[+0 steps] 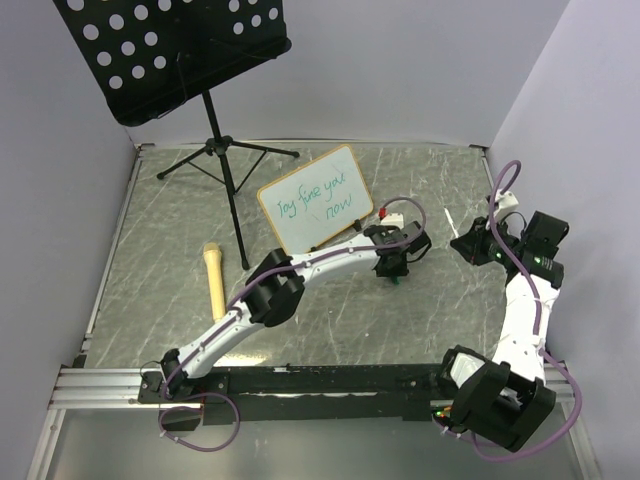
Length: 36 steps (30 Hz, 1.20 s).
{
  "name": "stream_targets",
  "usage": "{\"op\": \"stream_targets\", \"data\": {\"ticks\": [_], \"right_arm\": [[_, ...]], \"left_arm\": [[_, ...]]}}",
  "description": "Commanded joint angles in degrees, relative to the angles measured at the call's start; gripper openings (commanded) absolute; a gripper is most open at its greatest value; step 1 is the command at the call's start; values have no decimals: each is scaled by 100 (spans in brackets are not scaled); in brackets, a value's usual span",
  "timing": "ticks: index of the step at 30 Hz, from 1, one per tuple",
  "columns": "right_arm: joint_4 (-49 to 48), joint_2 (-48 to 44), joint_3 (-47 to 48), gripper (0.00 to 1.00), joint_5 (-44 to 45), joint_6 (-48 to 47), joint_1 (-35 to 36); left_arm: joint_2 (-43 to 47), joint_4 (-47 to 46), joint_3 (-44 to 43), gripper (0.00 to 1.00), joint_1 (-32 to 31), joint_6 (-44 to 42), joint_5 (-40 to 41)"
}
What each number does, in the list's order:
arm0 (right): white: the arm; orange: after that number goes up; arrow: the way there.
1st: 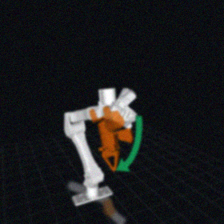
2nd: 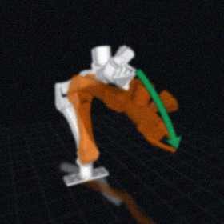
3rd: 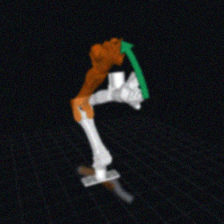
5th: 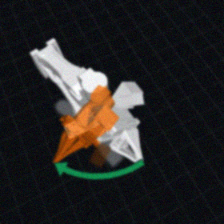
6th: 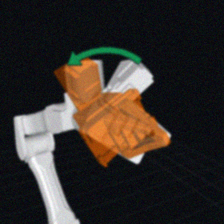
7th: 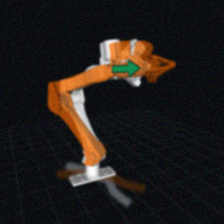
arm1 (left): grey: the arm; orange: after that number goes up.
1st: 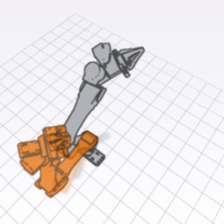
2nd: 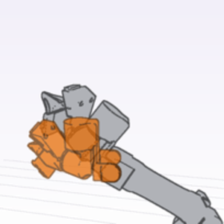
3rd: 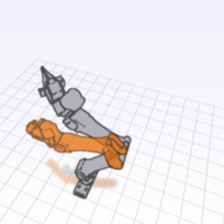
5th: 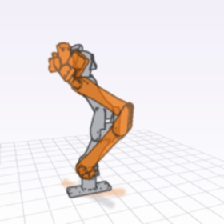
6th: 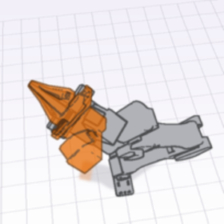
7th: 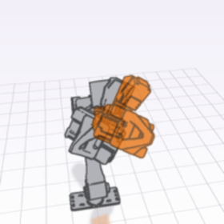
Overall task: Write a sentence on the whiteboard
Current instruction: Pick up the pen cap from the center of the board.
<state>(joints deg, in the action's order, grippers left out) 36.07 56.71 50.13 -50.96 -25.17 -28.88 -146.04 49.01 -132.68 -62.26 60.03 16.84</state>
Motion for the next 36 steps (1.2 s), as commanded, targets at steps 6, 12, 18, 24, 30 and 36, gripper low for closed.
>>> {"op": "stream_targets", "data": {"ticks": [6, 12, 18, 24, 30, 36], "right_arm": [[66, -125, -3, 0, -406, -120, -135], [154, -46, 6, 0, -450, -216, -126], [154, -90, -29, 0, -459, -217, -126], [163, -90, -21, 0, -494, -225, -126], [181, -81, -3, 0, -538, -217, -126], [207, -63, -3, 0, -590, -234, -135]], "left_arm": [[179, 645, 917, 36, -76, -282, 469], [1059, 223, 2536, 34, -58, 131, 381], [1508, -6, 3231, 33, -6, 159, 556], [1350, 328, 3249, 34, 12, -684, 873], [1095, 880, 3178, 37, 12, -800, 1163], [963, 1013, 3109, 37, 12, -774, 1198]]}}
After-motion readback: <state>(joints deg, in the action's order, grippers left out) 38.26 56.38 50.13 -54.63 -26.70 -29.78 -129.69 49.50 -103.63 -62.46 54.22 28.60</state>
